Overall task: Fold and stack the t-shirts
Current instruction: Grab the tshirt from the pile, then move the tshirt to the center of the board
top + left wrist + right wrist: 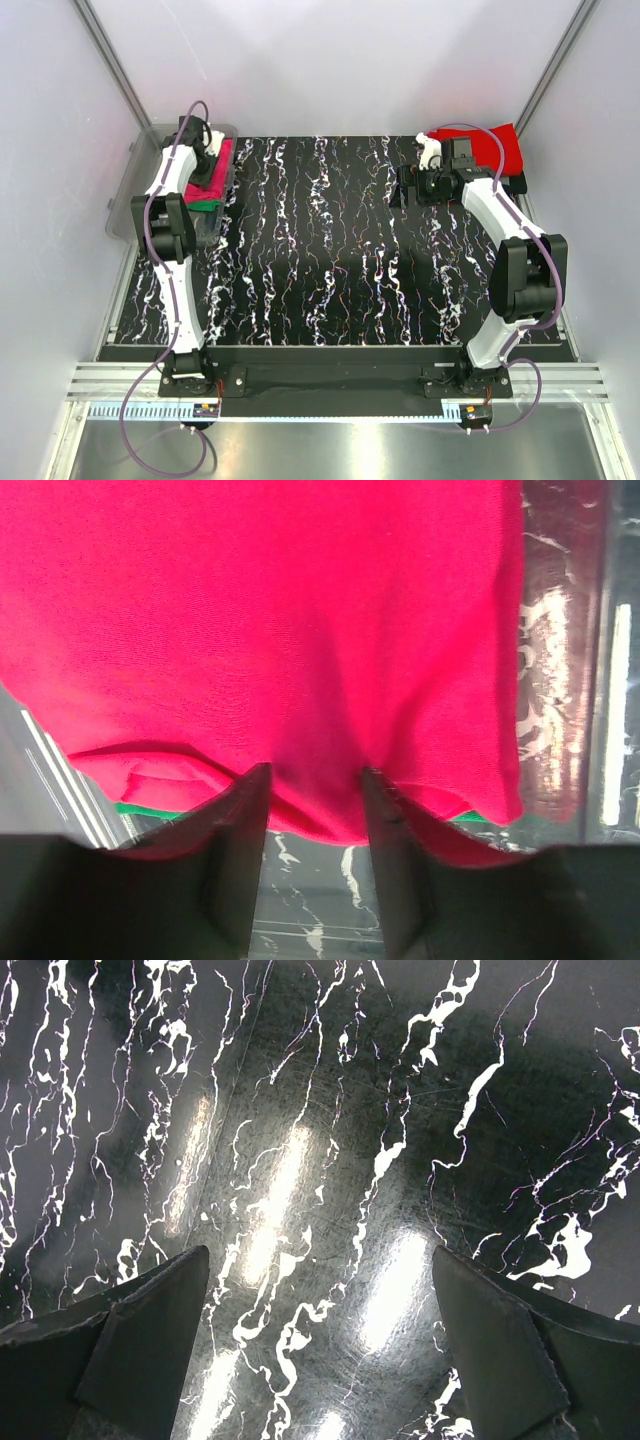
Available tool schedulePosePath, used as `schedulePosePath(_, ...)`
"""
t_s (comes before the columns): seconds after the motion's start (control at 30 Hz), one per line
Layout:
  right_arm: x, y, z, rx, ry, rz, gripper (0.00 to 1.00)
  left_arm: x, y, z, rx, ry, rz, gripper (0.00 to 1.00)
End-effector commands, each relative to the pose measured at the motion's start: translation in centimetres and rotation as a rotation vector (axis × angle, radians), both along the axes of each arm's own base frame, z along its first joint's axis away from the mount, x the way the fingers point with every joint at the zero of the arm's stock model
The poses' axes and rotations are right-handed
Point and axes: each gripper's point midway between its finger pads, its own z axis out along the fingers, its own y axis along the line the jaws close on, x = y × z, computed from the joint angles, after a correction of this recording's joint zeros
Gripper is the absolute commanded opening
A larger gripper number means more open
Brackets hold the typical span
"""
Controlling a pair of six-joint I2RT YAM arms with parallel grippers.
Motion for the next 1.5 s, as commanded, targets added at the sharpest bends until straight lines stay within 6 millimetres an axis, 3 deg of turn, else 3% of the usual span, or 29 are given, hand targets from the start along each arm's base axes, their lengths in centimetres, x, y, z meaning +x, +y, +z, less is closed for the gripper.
schedulePosePath(0.0,-0.4,0.2,1.3,-0.005,-0.032,0.022,1.00,0.3,-0.3,1.1,-0.020,-0.018,-0.032,0.26)
schedulePosePath(0.07,-0.3,0.4,1.2,-0.003,-0.033,0.028,1.00,0.2,-0.4,1.8,-0.025,-0.032,-0.023,0.00)
schedulePosePath(0.2,-0.9,1.3,1.9,0.029,-0.034,0.107,1.00,-0.5,-1.4,3.6,-0.042,-0.053,-0.020,0.00)
schedulePosePath(0.27,-1.3,1.6,2.4,0.022,-0.053,0.179,1.00,-1.0,-2.6,5.8,-0.048,-0.087,-0.038,0.00)
schedulePosePath(0.33,-0.7,1.2,2.4,-0.007,-0.068,0.171,1.00,-2.0,-4.4,6.5,-0.060,-0.086,-0.063,0.00)
schedulePosePath(0.37,0.2,1.0,2.6,-0.020,-0.086,0.151,1.00,-2.4,-5.0,8.6,-0.063,-0.124,-0.068,0.00)
schedulePosePath(0.43,1.6,-0.2,2.4,-0.077,-0.102,0.079,1.00,-3.1,-6.6,10.0,-0.073,-0.148,-0.067,0.00)
schedulePosePath(0.5,3.3,-0.8,3.0,-0.091,-0.126,0.001,1.00,-3.4,-7.4,13.6,-0.062,-0.232,-0.062,0.00)
schedulePosePath(0.53,4.3,-2.3,3.0,-0.135,-0.132,-0.102,1.00,-3.3,-8.0,15.3,-0.048,-0.273,-0.056,0.00)
schedulePosePath(0.6,5.6,-3.7,2.6,-0.115,-0.087,-0.284,1.00,-3.2,-8.5,20.8,-0.046,-0.404,-0.054,0.00)
schedulePosePath(0.63,5.5,-3.5,2.4,-0.088,-0.066,-0.276,1.00,-3.1,-8.6,22.9,-0.025,-0.456,-0.049,0.00)
schedulePosePath(0.67,5.2,-3.1,2.2,-0.058,-0.042,-0.245,1.00,-3.4,-8.7,27.0,-0.019,-0.552,-0.047,0.00)
schedulePosePath(0.73,4.4,-2.2,2.8,0.019,-0.021,-0.179,1.00,-4.1,-9.4,31.3,-0.007,-0.657,-0.059,0.00)
schedulePosePath(0.77,3.7,-2.1,3.3,0.029,-0.028,-0.153,1.00,-5.1,-9.6,35.3,-0.012,-0.755,-0.069,0.00)
schedulePosePath(0.83,2.8,-1.5,4.0,0.052,-0.040,-0.107,1.00,-6.2,-11.4,38.4,-0.049,-0.832,-0.133,0.00)
schedulePosePath(0.87,2.2,-1.6,4.5,0.047,-0.051,-0.098,1.00,-7.5,-12.0,41.0,-0.077,-0.891,-0.157,0.00)
schedulePosePath(0.97,1.1,-2.1,5.4,0.017,-0.081,-0.072,1.00,-9.9,-14.8,44.2,-0.148,-0.963,-0.242,0.00)
schedulePosePath(1.13,0.5,-4.1,7.7,-0.096,-0.163,-0.086,0.96,-13.9,-19.7,47.1,-0.239,-1.022,-0.381,0.00)
schedulePosePath(1.23,-0.1,-4.6,10.4,-0.107,-0.221,-0.089,0.95,-17.2,-22.0,48.4,-0.323,-1.040,-0.476,0.00)
schedulePosePath(1.33,-1.1,-4.3,12.9,-0.117,-0.286,-0.027,0.94,-19.5,-23.7,46.9,-0.376,-0.986,-0.548,0.00)
schedulePosePath(1.37,-1.7,-4.3,13.7,-0.121,-0.308,-0.019,0.94,-19.5,-24.3,44.6,-0.384,-0.925,-0.565,0.00)
schedulePosePath(1.43,-2.7,-4.1,14.0,-0.128,-0.332,0.026,0.93,-20.5,-25.3,42.7,-0.424,-0.868,-0.600,0.00)
schedulePosePath(1.47,-3.9,-3.9,14.1,-0.126,-0.342,0.048,0.92,-20.1,-25.8,40.1,-0.433,-0.797,-0.604,0.00)
